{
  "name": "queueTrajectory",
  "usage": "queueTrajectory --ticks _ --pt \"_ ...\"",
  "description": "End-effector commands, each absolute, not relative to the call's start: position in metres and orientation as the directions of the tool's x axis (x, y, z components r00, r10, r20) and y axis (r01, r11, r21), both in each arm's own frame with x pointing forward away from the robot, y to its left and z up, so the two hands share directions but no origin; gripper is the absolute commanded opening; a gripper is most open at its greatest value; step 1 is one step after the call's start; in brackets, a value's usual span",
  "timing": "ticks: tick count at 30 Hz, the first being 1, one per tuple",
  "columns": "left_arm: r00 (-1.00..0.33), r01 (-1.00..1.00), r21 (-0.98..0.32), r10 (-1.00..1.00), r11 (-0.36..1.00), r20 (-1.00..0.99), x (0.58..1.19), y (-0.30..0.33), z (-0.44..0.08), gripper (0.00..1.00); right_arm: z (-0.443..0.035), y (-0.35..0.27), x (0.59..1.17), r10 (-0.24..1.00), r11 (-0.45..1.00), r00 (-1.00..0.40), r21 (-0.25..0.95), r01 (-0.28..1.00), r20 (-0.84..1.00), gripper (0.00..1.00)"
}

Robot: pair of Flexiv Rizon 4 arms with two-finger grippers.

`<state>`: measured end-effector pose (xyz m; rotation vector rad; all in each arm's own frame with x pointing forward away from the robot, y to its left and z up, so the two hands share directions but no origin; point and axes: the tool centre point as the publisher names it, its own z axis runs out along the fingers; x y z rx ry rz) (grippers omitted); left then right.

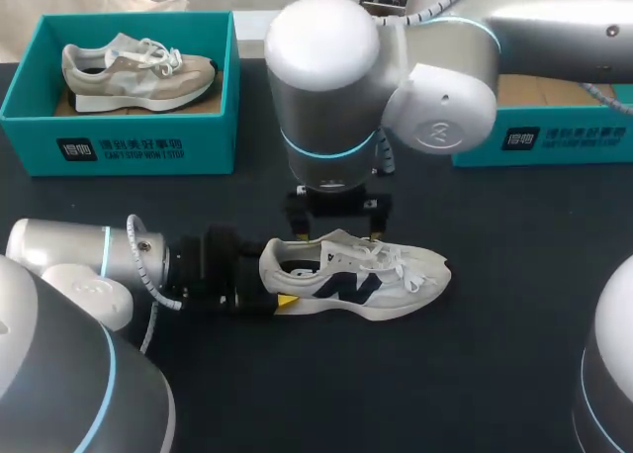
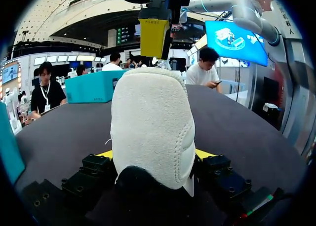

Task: Take the shoe out of the shoebox, open the shoe tongue, remove and reinsert the insole, then place the shoe into the shoebox

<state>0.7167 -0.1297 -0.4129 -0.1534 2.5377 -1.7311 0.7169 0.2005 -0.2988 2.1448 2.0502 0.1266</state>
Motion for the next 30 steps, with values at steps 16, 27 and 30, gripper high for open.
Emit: queueTrajectory --ticks 16,27,30 --pt "-0.993 -0.046 -0.93 -0.119 0.364 0.003 0.716 -0.13 -0.417 0.0 -0.349 0.21 0.7 0.959 -0.148 0.18 0.155 0.977 -0.218 1.0" --pt "-0.993 -0.046 -0.93 -0.119 0.364 0.003 0.716 -0.13 -0.417 0.0 -0.364 0.215 0.699 0.891 -0.238 0.303 0.222 0.946 -0.338 1.0" --pt "-0.993 -0.046 -0.93 -0.119 0.364 0.003 0.716 -0.13 -0.417 0.0 -0.366 0.208 0.697 0.862 -0.258 0.335 0.238 0.936 -0.382 1.0"
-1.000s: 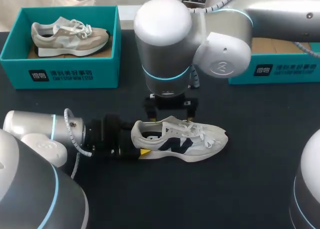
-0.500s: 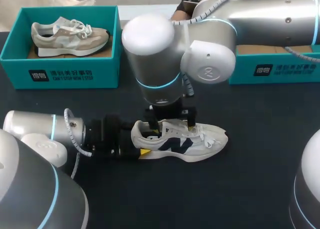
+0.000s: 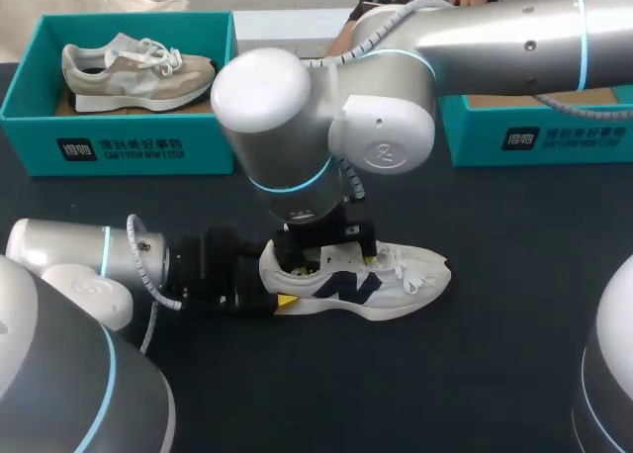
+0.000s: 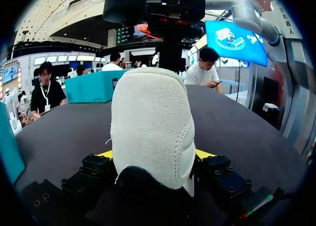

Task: Take the shoe out of the shoebox, open the shoe tongue, remove and reinsert the insole, then place the shoe into the shoebox

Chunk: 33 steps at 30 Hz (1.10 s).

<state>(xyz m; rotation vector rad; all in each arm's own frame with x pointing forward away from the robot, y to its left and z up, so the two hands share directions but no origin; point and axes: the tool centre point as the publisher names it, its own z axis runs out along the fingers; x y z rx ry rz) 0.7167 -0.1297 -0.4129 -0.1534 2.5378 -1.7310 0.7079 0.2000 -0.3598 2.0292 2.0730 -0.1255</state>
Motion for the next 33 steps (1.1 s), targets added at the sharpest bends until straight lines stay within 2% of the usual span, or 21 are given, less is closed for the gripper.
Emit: queueTrajectory --ticks 1,16,17,18,21,27,31,33 --pt "-0.993 -0.046 -0.93 -0.119 0.364 0.003 0.716 -0.13 -0.417 0.0 -0.366 0.207 0.698 0.86 -0.248 0.323 0.231 0.941 -0.394 1.0" --pt "-0.993 -0.046 -0.93 -0.119 0.364 0.003 0.716 -0.13 -0.417 0.0 -0.361 0.166 0.705 0.821 -0.256 0.347 0.249 0.934 -0.454 1.0" --pt "-0.993 -0.046 -0.93 -0.119 0.364 0.003 0.716 -0.13 -0.417 0.0 -0.358 0.161 0.705 0.817 -0.259 0.35 0.251 0.933 -0.459 0.91" --pt "-0.993 -0.046 -0.93 -0.119 0.364 0.003 0.716 -0.13 -0.417 0.0 -0.355 0.158 0.705 0.81 -0.264 0.36 0.259 0.929 -0.463 0.5" --pt "-0.993 -0.046 -0.93 -0.119 0.364 0.003 0.716 -0.13 -0.417 0.0 -0.345 0.15 0.705 0.806 -0.264 0.363 0.266 0.927 -0.468 0.39" --pt "-0.993 -0.046 -0.93 -0.119 0.364 0.003 0.716 -0.13 -0.417 0.0 -0.332 0.14 0.705 0.823 -0.247 0.35 0.274 0.93 -0.447 0.36" --pt "-0.993 -0.046 -0.93 -0.119 0.364 0.003 0.716 -0.13 -0.417 0.0 -0.321 0.141 0.709 0.852 -0.234 0.333 0.277 0.932 -0.403 0.3" --pt "-0.993 -0.046 -0.93 -0.119 0.364 0.003 0.716 -0.13 -0.417 0.0 -0.318 0.136 0.709 0.868 -0.221 0.314 0.267 0.938 -0.385 0.32"
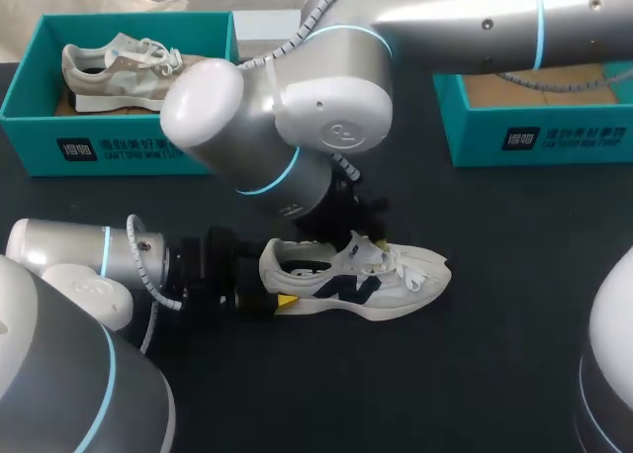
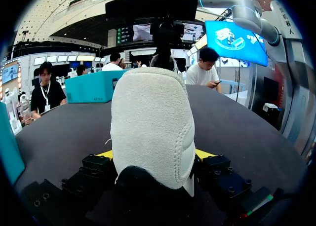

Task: Take the shoe out of the shoebox, open the shoe tongue, remove and reinsert the insole, then place the shoe into the shoebox

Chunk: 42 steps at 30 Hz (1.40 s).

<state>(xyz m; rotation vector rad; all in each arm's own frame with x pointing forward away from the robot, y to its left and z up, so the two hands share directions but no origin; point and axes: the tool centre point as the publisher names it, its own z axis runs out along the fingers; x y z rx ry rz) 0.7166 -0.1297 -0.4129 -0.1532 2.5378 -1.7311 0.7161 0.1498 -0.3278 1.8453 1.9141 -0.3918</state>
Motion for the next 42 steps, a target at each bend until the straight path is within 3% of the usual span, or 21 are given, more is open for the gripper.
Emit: queueTrajectory --ticks 1,5,7,19,32,42 --pt "-0.993 -0.046 -0.93 -0.119 0.364 0.003 0.716 -0.13 -0.417 0.0 -0.317 0.134 0.71 0.876 -0.213 0.304 0.264 0.941 -0.374 0.31" --pt "-0.993 -0.046 -0.93 -0.119 0.364 0.003 0.716 -0.13 -0.417 0.0 -0.314 0.123 0.712 0.92 -0.174 0.241 0.23 0.958 -0.31 0.26" --pt "-0.993 -0.046 -0.93 -0.119 0.364 0.003 0.716 -0.13 -0.417 0.0 -0.314 0.119 0.712 0.943 -0.143 0.193 0.195 0.97 -0.271 0.0" --pt "-0.993 -0.046 -0.93 -0.119 0.364 0.003 0.716 -0.13 -0.417 0.0 -0.313 0.089 0.733 0.974 0.076 -0.033 0.182 0.98 -0.225 0.0" --pt "-0.993 -0.046 -0.93 -0.119 0.364 0.003 0.716 -0.13 -0.417 0.0 -0.343 0.06 0.741 0.895 0.382 -0.318 0.171 0.908 -0.313 0.0" --pt "-0.993 -0.046 -0.93 -0.119 0.364 0.003 0.716 -0.13 -0.417 0.0 -0.389 0.038 0.738 0.873 0.411 -0.332 0.173 0.895 -0.357 0.0"
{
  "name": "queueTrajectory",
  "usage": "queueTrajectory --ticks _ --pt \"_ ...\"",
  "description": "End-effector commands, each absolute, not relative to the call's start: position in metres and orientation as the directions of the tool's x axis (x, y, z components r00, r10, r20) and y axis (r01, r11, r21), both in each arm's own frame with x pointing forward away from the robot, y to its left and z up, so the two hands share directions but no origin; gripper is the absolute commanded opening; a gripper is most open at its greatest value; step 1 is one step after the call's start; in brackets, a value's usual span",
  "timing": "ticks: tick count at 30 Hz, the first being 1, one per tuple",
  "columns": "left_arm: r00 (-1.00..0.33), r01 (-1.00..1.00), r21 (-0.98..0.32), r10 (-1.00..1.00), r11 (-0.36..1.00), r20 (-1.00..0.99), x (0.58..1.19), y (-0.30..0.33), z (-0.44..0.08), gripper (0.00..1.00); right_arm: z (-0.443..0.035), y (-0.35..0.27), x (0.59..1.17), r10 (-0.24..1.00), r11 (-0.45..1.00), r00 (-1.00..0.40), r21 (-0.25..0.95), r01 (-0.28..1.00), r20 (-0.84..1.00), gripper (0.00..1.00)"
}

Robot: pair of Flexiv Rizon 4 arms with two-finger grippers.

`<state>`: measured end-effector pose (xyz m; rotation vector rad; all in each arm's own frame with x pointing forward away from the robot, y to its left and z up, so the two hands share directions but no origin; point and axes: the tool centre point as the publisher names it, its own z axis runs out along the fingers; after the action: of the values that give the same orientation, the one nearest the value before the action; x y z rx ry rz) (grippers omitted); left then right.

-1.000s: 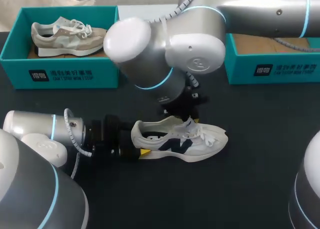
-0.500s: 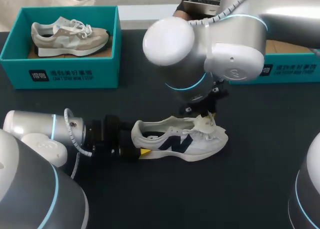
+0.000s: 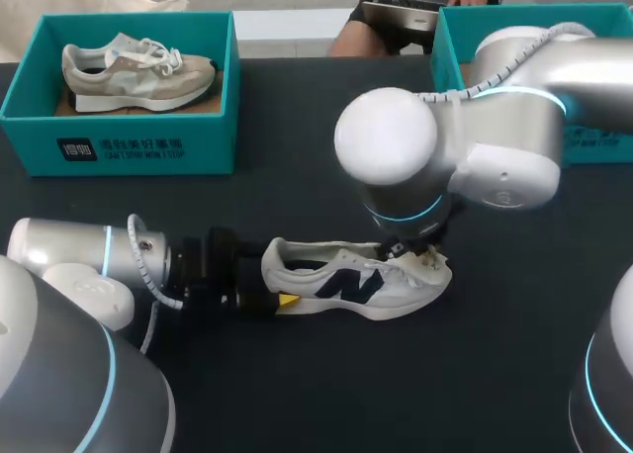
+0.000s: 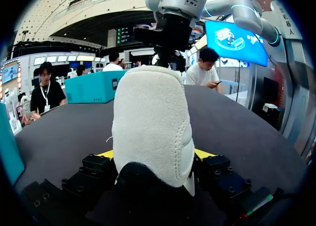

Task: Take the shoe out of the shoebox, open the shoe tongue, remove and reinsert the insole, then place the shoe into the shoebox

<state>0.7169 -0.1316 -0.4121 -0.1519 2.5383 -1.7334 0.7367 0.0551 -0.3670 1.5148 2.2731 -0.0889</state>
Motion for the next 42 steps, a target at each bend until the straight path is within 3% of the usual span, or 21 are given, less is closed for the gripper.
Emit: queueTrajectory --ticks 1,7,8,9,12,13,14,24,29,38,42 --pt "-0.993 -0.046 -0.93 -0.119 0.364 0.003 0.716 -0.13 -0.417 0.0 -0.392 0.035 0.738 0.873 0.41 -0.331 0.175 0.895 -0.358 0.0" --pt "-0.993 -0.046 -0.93 -0.119 0.364 0.003 0.716 -0.13 -0.417 0.0 -0.399 0.022 0.743 0.866 0.435 -0.355 0.179 0.882 -0.353 0.0" --pt "-0.993 -0.046 -0.93 -0.119 0.364 0.003 0.716 -0.13 -0.417 0.0 -0.399 0.02 0.744 0.863 0.441 -0.362 0.176 0.88 -0.353 0.07" --pt "-0.993 -0.046 -0.93 -0.119 0.364 0.003 0.716 -0.13 -0.417 0.0 -0.398 0.019 0.745 0.86 0.445 -0.367 0.172 0.879 -0.355 0.29" --pt "-0.993 -0.046 -0.93 -0.119 0.364 0.003 0.716 -0.13 -0.417 0.0 -0.389 0.016 0.748 0.857 0.451 -0.37 0.173 0.876 -0.36 0.6" --pt "-0.993 -0.046 -0.93 -0.119 0.364 0.003 0.716 -0.13 -0.417 0.0 -0.386 0.016 0.748 0.855 0.452 -0.368 0.176 0.875 -0.364 0.82" --pt "-0.993 -0.046 -0.93 -0.119 0.364 0.003 0.716 -0.13 -0.417 0.0 -0.383 0.016 0.748 0.855 0.452 -0.367 0.178 0.874 -0.367 0.98" --pt "-0.993 -0.046 -0.93 -0.119 0.364 0.003 0.716 -0.13 -0.417 0.0 -0.326 0.036 0.753 0.903 0.364 -0.251 0.31 0.878 -0.348 1.0" --pt "-0.993 -0.046 -0.93 -0.119 0.364 0.003 0.716 -0.13 -0.417 0.0 -0.294 0.056 0.762 0.906 0.386 -0.263 0.394 0.834 -0.331 1.0" --pt "-0.993 -0.046 -0.93 -0.119 0.364 0.003 0.716 -0.13 -0.417 0.0 -0.24 0.103 0.782 0.867 0.497 -0.383 0.506 0.705 -0.318 1.0" --pt "-0.993 -0.046 -0.93 -0.119 0.364 0.003 0.716 -0.13 -0.417 0.0 -0.229 0.137 0.788 0.768 0.62 -0.589 0.521 0.587 -0.25 1.0"
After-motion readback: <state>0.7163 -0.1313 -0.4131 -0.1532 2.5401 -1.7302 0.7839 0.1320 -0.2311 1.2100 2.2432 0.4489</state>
